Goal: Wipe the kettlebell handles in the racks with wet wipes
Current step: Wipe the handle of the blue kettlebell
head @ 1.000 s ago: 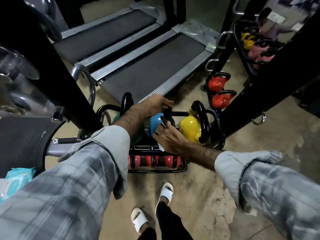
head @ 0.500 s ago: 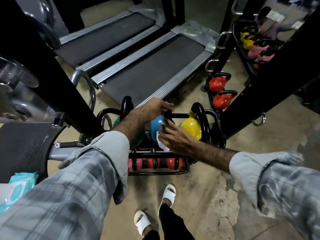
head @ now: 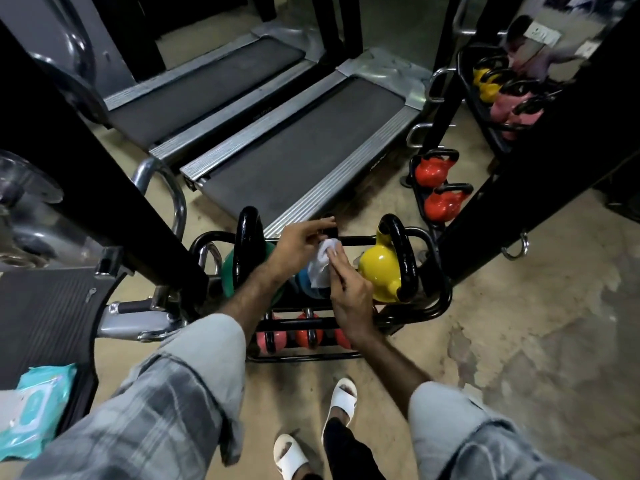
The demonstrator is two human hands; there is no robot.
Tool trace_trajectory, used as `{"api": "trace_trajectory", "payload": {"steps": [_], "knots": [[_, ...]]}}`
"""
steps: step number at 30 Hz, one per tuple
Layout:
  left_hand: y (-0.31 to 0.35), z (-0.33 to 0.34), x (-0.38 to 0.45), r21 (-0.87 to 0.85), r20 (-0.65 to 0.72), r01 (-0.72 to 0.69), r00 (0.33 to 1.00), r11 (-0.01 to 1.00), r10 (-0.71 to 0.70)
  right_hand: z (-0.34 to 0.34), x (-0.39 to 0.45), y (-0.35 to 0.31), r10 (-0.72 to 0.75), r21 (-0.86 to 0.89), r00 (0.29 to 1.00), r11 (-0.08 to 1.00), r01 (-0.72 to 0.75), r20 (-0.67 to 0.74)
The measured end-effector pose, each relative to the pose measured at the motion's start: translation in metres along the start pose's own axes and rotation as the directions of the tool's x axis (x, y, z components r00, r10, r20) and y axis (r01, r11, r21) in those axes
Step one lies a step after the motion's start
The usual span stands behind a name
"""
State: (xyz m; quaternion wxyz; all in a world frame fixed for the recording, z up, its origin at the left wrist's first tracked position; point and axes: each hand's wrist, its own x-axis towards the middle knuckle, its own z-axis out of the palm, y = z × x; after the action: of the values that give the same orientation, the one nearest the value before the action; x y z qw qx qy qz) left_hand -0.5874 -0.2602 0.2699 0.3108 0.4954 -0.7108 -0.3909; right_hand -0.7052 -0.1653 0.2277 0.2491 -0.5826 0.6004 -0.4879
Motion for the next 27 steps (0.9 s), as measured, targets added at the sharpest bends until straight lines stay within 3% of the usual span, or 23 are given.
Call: {"api": "trace_trajectory", "payload": {"steps": [3, 5, 8, 10, 15, 20, 25, 27], "knots": [[0.0, 0.009, -0.021, -0.025, -0.143, 0.069, 0.987, 0.997, -0.072, 0.001, 0.025, -0.012, 0.218, 0.016, 0.976, 0.976, -0.217, -0.025], [-0.004, 0.018, -0.038, -0.038, -0.182, 0.123, 0.975, 0.992, -0.128, -0.002, 0.054, -0.014, 0.325, 0.039, 0.944, 0.944, -0.328, 0.054], [-0.004, 0.033, -0.06, -0.042, -0.254, 0.147, 0.955, 0.988, -0.153, -0.008, 0.098, -0.009, 0.349, 0.009, 0.915, 0.934, -0.358, 0.202], [-0.004, 0.038, -0.067, 0.005, -0.282, 0.072, 0.957, 0.997, -0.068, -0.015, 0.112, -0.004, 0.359, -0.038, 0.894, 0.931, -0.363, 0.269], [-0.006, 0.043, -0.067, 0.281, -0.143, -0.096, 0.98, 0.955, 0.14, -0.026, 0.078, 0.01, 0.268, 0.009, 0.9, 0.958, -0.288, 0.343], [-0.008, 0.035, -0.063, 0.342, -0.027, -0.15, 0.985, 0.928, 0.17, -0.019, 0.104, 0.002, 0.261, -0.073, 0.903, 0.965, -0.251, 0.341], [0.003, 0.025, -0.056, 0.41, 0.039, -0.176, 0.984, 0.895, 0.176, -0.001, 0.138, 0.0, 0.344, -0.187, 0.86, 0.938, -0.293, 0.376], [0.003, 0.026, -0.055, 0.438, 0.042, -0.162, 0.986, 0.884, 0.16, -0.004, 0.13, 0.0, 0.301, -0.22, 0.874, 0.948, -0.23, 0.382]]}}
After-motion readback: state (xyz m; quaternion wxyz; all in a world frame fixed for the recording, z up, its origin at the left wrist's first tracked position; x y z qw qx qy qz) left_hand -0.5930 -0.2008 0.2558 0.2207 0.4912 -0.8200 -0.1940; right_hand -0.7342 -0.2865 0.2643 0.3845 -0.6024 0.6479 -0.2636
